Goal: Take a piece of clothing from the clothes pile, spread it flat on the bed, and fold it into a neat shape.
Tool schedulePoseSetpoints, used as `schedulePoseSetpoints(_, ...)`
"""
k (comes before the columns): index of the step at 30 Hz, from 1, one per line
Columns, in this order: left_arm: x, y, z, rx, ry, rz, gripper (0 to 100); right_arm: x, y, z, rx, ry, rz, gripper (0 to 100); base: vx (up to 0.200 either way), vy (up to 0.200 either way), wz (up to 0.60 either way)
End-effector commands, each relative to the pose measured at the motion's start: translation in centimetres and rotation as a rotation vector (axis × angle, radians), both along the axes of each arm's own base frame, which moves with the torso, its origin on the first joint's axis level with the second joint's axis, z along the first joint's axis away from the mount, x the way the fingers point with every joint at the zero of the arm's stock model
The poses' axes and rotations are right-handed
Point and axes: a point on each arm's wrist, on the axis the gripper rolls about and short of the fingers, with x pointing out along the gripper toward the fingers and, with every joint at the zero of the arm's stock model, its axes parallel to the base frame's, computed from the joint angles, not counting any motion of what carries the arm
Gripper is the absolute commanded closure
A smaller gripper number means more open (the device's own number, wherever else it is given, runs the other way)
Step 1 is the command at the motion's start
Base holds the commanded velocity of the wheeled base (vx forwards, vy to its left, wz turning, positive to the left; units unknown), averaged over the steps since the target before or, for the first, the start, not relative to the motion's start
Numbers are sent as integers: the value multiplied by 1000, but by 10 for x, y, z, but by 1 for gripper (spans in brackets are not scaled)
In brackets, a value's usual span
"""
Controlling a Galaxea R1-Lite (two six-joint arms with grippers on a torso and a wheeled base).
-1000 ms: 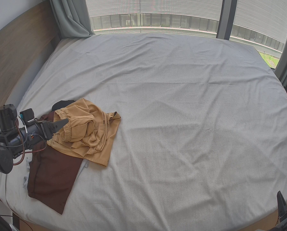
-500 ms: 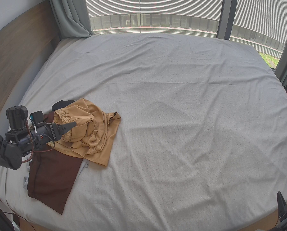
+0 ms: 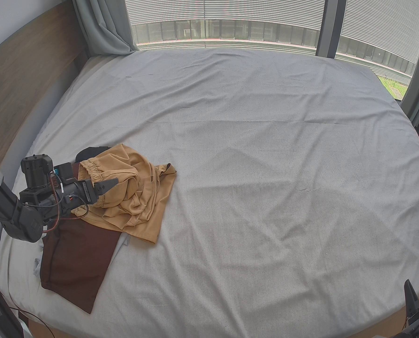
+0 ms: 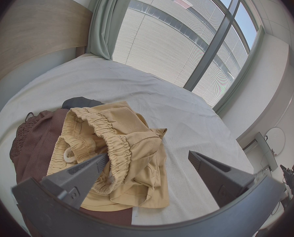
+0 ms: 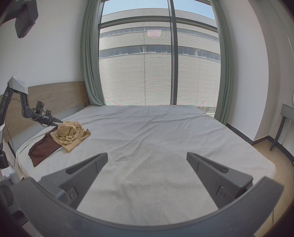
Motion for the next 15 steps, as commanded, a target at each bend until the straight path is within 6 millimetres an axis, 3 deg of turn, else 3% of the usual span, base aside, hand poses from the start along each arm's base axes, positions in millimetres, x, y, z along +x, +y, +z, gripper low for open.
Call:
schedulePoseSetpoints(1,7,-2,-5,-2,10,-6,0,0,0,-5,0,1,0,0,0,0,0)
schedulePoseSetpoints(15,21,-12,-14,-4,-3,-37,0,0,0,-5,0,1,0,0,0,0,0)
